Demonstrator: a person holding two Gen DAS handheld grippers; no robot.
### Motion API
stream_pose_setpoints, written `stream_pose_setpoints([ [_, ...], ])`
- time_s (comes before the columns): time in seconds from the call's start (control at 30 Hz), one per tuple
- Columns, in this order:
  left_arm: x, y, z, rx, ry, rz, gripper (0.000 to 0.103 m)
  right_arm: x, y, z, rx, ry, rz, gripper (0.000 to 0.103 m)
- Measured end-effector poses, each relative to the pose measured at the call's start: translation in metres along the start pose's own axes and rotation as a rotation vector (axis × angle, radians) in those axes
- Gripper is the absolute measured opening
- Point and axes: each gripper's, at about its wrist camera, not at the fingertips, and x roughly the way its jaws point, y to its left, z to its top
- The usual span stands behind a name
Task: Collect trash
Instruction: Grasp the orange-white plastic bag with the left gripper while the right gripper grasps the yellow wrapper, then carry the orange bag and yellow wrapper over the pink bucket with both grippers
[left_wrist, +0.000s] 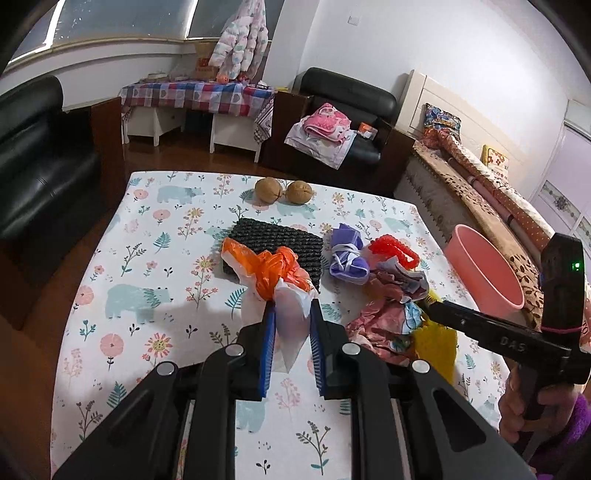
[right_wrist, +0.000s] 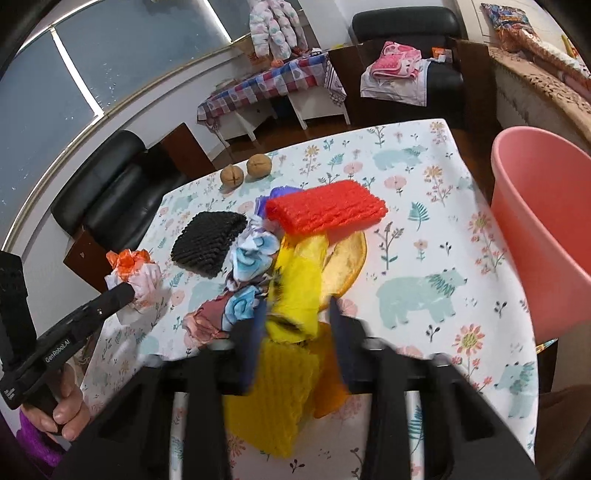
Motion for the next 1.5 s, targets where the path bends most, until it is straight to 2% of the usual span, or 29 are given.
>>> stream_pose_setpoints([
  [0.07, -0.004, -0.001, -0.001, 0.0, -0.006, -0.001, 0.017, -0.002, 0.001, -0.002, 0.0, -0.003, 0.002, 0.011],
  [0.13, -0.007, -0.001, -0.001, -0.001, -0.012, -0.002, 0.017, -0.009, 0.002, -0.004, -0.011, -0.019, -0.002, 0.007],
  [0.4, -0.025, -0.01, 0.0, 0.007, -0.046, -0.01, 0.017, -0.049, 0.009, -0.012, -0.058, -0.085, 0.026, 0.006],
  [0.53, -0.033, -0.015, 0.002, 0.01, -0.063, -0.017, 0.017, -0.071, 0.01, -0.014, -0.073, -0.148, 0.029, 0.006],
  [0.67, -0.037, -0.023, 0.005, 0.016, -0.075, -0.025, 0.017, -0.089, 0.007, -0.009, -0.077, -0.222, 0.009, 0.006],
  [0.83, -0.038, -0.037, 0.01, 0.022, -0.074, -0.053, 0.017, -0.104, -0.01, -0.007, -0.051, -0.273, -0.021, 0.006],
  [1.2, -0.023, -0.104, 0.031, 0.11, -0.085, -0.177, 0.017, -0.131, -0.064, -0.009, 0.03, -0.363, -0.155, 0.006],
  [1.27, -0.015, -0.123, 0.036, 0.124, -0.073, -0.221, 0.017, -0.135, -0.075, -0.009, 0.051, -0.377, -0.181, 0.006],
  [1.5, 0.007, -0.183, 0.049, 0.212, -0.073, -0.292, 0.017, -0.142, -0.107, -0.008, 0.1, -0.393, -0.275, 0.006],
])
